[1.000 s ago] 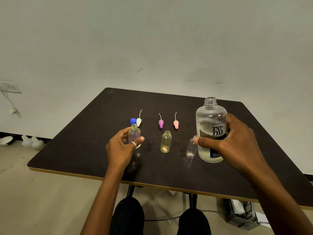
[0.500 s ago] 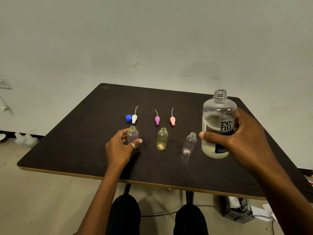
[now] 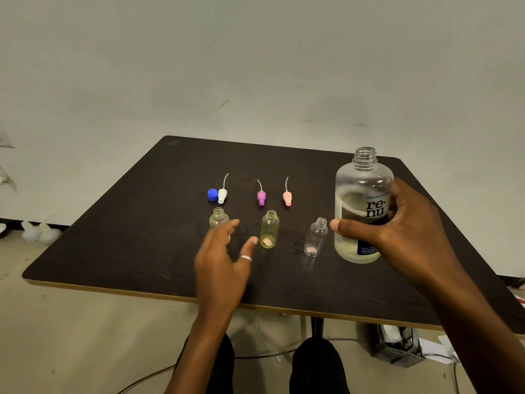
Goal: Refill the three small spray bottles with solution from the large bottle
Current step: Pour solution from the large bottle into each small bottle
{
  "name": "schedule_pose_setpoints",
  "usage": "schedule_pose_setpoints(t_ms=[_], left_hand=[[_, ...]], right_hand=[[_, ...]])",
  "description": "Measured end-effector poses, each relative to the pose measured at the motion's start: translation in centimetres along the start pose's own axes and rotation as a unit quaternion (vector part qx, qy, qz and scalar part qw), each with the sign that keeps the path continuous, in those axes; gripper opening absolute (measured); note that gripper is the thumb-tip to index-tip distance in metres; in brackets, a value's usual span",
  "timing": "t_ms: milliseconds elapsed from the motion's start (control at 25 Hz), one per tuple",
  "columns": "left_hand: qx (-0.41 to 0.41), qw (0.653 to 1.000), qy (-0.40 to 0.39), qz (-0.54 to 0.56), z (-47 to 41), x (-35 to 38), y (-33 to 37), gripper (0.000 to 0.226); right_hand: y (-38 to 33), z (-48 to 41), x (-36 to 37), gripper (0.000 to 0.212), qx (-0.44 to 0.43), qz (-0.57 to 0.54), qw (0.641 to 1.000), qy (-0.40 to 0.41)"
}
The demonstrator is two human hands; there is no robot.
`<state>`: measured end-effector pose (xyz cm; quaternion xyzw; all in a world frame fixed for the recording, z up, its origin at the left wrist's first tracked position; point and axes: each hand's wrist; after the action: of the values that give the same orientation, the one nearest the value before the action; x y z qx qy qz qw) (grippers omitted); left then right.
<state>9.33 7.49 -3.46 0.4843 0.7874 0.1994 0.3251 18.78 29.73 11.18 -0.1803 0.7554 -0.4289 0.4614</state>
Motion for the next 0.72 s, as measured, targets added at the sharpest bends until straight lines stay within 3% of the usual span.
schedule_pose_setpoints(t_ms=[160,320,480,600,720], left_hand=[[-0.076,0.988,-0.127,0.049,-1.9,3.0,0.7,0.078],[-0.118,0.974,-0.183,0.064,-3.2,5.2,-0.2,0.089],[-0.163,0.966,-0.183,0.082,-3.2,6.2,-1.0,0.078],[-0.167,0.967,-0.176,0.074,-3.0,6.3,-0.8,0.055],[-0.155,0.973,-0.146,0.090,-3.2,5.2,0.5,0.045]], right_hand=[[-0.1,0.1,-0.1,0.067,-0.005,0.008,1.000,0.003],[-0.1,0.0,-0.1,0.066,-0.009,0.018,1.000,0.003],[-0.1,0.1,0.0,0.066,-0.012,0.015,1.000,-0.002],[-0.1,0.1,0.1,0.066,-0.011,0.020,1.000,-0.008],[-0.2,0.1,0.1,0.066,-0.013,0.029,0.999,-0.009]])
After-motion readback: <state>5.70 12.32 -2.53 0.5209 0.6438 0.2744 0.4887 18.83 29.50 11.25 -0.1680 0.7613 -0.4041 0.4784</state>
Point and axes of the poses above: each hand's wrist, its own z-axis away from the middle knuckle, its own x-axis out of the palm, y = z × x, and after that the axes turned 13 degrees about x, right-handed
